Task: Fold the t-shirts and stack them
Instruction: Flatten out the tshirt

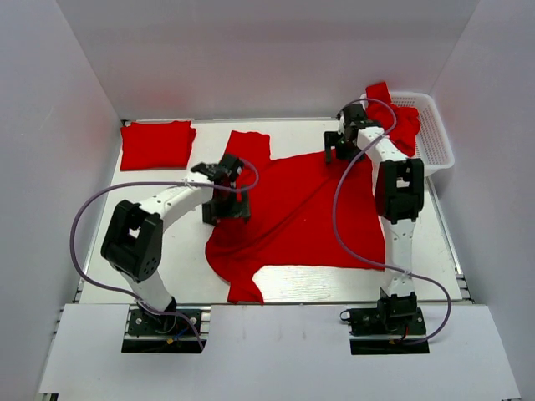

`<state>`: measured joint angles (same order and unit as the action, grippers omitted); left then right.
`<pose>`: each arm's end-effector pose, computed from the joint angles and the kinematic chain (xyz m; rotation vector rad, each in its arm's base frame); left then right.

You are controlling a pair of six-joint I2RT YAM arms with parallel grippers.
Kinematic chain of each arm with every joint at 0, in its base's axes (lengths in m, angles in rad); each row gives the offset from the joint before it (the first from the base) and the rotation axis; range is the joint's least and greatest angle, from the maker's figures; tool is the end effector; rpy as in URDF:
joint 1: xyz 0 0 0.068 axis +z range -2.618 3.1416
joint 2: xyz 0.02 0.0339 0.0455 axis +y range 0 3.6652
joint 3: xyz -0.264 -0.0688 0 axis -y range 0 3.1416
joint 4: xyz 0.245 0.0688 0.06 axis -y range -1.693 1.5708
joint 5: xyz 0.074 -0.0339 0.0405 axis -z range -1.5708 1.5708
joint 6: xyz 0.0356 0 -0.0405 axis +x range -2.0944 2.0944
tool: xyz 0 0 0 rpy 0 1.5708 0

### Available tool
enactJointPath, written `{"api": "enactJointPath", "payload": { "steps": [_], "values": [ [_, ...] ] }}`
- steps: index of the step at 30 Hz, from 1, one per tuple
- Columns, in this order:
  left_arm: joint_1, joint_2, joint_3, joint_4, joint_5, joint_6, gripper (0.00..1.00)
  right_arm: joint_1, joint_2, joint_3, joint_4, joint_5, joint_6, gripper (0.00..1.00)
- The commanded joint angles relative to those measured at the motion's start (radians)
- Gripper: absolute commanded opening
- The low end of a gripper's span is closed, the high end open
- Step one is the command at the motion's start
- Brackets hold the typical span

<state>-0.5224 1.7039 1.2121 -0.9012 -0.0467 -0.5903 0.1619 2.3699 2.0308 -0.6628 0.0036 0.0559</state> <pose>0.2770 -0.1576 0.2045 -0.1068 2.9630 -0.0808 0.5125 0.0836 0.1803 -0.1350 2.5711 0.0772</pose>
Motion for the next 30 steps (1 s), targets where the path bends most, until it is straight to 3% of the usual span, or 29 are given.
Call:
{"api": "enactJointPath", "payload": {
  "steps": [1, 6, 10, 16, 22, 30],
  "values": [
    [0.028, -0.021, 0.125, -0.038, -0.146, 0.024, 1.0, 0.002, -0.202, -0.134, 0.026, -0.01, -0.051, 0.9],
    [0.05, 0.081, 0.265, -0.038, -0.28, 0.001, 1.0, 0.005, -0.411, -0.431, 0.083, 0.068, -0.002, 0.9],
    [0.062, 0.15, 0.332, 0.011, -0.268, 0.012, 1.0, 0.002, -0.636, -0.682, 0.143, 0.036, 0.076, 0.9],
    [0.082, 0.266, 0.365, 0.099, -0.232, 0.075, 1.0, 0.002, -0.836, -1.016, 0.192, 0.019, 0.188, 0.9],
    [0.091, 0.379, 0.399, 0.157, -0.222, 0.098, 1.0, 0.002, -0.87, -1.12, 0.221, 0.007, 0.202, 0.9],
    [0.176, 0.523, 0.495, 0.154, -0.222, 0.086, 1.0, -0.001, -0.634, -0.974, 0.23, 0.047, 0.156, 0.9]
  ]
}}
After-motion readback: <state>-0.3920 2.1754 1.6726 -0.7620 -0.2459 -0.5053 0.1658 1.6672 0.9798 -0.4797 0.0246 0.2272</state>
